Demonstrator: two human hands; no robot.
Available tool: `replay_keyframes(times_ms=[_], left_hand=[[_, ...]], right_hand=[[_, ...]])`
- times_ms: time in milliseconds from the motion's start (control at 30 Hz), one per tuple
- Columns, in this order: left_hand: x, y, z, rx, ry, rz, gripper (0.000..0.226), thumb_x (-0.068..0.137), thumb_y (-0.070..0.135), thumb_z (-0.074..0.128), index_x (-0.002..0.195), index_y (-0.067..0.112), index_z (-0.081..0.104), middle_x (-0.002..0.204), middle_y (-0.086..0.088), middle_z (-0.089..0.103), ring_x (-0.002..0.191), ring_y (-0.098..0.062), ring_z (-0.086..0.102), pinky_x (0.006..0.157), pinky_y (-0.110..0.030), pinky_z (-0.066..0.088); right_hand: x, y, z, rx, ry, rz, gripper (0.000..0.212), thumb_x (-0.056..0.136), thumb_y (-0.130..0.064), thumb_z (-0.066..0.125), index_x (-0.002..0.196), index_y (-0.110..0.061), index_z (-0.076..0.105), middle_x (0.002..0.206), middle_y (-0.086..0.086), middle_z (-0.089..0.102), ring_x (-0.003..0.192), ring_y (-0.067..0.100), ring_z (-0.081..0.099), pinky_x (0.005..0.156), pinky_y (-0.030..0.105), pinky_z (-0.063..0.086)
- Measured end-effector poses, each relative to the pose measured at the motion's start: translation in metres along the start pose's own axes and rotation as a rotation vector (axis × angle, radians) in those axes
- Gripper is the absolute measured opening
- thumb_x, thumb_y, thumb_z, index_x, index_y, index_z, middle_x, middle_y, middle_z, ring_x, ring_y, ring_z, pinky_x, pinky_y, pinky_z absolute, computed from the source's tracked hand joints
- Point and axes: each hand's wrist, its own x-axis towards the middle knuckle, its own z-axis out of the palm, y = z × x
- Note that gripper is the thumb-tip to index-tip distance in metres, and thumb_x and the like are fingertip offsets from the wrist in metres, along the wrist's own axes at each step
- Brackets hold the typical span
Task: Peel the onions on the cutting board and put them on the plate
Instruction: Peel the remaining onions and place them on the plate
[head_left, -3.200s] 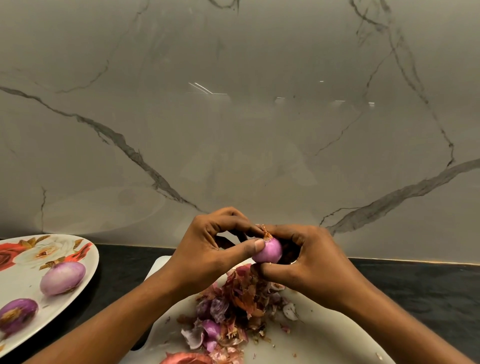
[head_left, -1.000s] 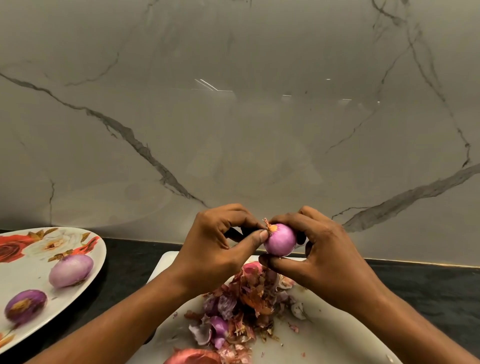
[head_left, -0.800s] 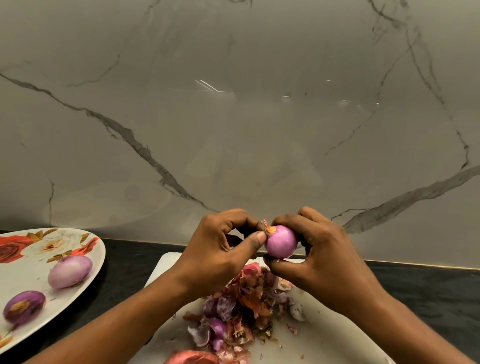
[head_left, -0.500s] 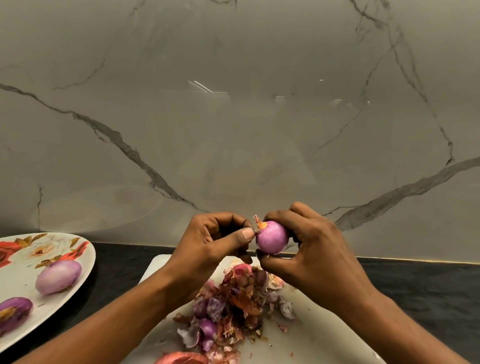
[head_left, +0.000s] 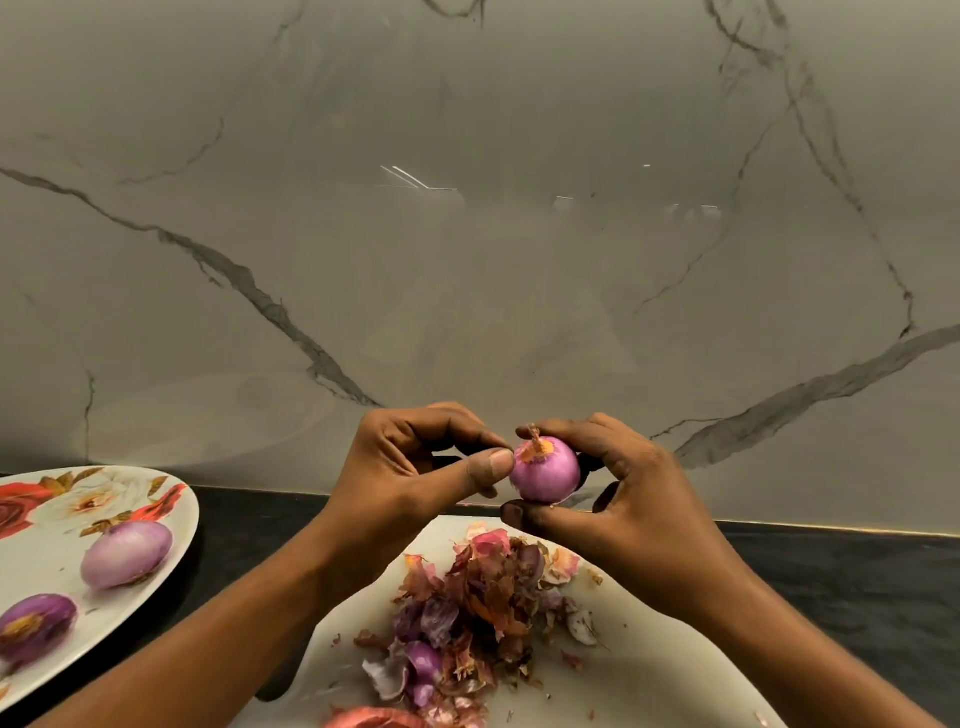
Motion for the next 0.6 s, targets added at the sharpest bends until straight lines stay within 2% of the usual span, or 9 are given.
replay_keyframes(times_ms=[67, 167, 300, 367, 533, 600], left_hand=[[0.0007, 0.0021, -0.0009, -0.014, 0.007, 0.018, 0.014, 0.080, 0.019, 0.084, 0.090, 0.009, 0.081, 0.088, -0.012, 0.072, 0.081, -0.028, 0.070, 0.072, -0.035, 0.062], [0.0005, 0.0048, 0.0003, 0.005, -0.007, 0.035, 0.015, 0.079, 0.013, 0.091, 0.091, 0.011, 0.082, 0.092, -0.012, 0.073, 0.086, -0.026, 0.072, 0.075, -0.034, 0.062], [-0.0018, 0.0017, 0.0047, 0.039, -0.027, 0.045, 0.021, 0.078, 0.004, 0.086, 0.098, 0.000, 0.081, 0.099, -0.014, 0.073, 0.089, -0.038, 0.073, 0.074, -0.059, 0.064], [-0.0024, -0.0011, 0.0052, 0.064, -0.016, 0.051, 0.020, 0.079, 0.005, 0.086, 0.097, 0.001, 0.082, 0.099, -0.014, 0.073, 0.090, -0.040, 0.073, 0.073, -0.063, 0.063], [-0.0015, -0.0032, 0.0054, 0.121, -0.011, 0.065, 0.017, 0.084, 0.019, 0.084, 0.095, 0.007, 0.082, 0.098, -0.010, 0.073, 0.090, -0.036, 0.072, 0.069, -0.061, 0.063], [-0.0013, -0.0046, 0.0051, 0.153, -0.032, 0.070, 0.015, 0.088, 0.018, 0.082, 0.098, 0.007, 0.080, 0.099, -0.007, 0.071, 0.090, -0.034, 0.071, 0.068, -0.053, 0.064]], right_hand=[[0.0010, 0.0006, -0.0005, 0.006, 0.014, -0.005, 0.065, 0.070, -0.053, 0.089, 0.129, -0.041, 0.068, 0.109, -0.023, 0.064, 0.105, 0.002, 0.060, 0.074, 0.012, 0.051], [0.0014, 0.0014, -0.0012, -0.003, 0.035, -0.018, 0.065, 0.068, -0.061, 0.084, 0.129, -0.042, 0.067, 0.109, -0.024, 0.064, 0.105, 0.004, 0.062, 0.074, 0.015, 0.052], [0.0002, 0.0020, -0.0001, -0.053, 0.025, -0.042, 0.068, 0.068, -0.073, 0.074, 0.128, -0.042, 0.068, 0.107, -0.026, 0.064, 0.104, 0.003, 0.062, 0.078, 0.021, 0.057], [0.0000, 0.0029, 0.0016, -0.070, 0.011, -0.046, 0.066, 0.069, -0.070, 0.077, 0.128, -0.043, 0.067, 0.108, -0.026, 0.064, 0.103, 0.002, 0.061, 0.078, 0.025, 0.059], [-0.0007, 0.0023, 0.0020, -0.089, 0.008, -0.050, 0.067, 0.066, -0.074, 0.073, 0.127, -0.045, 0.067, 0.106, -0.026, 0.064, 0.102, 0.003, 0.060, 0.078, 0.027, 0.059], [-0.0010, 0.0031, 0.0015, -0.109, 0.024, -0.043, 0.064, 0.067, -0.071, 0.076, 0.126, -0.045, 0.067, 0.105, -0.027, 0.063, 0.100, 0.003, 0.060, 0.075, 0.027, 0.058]])
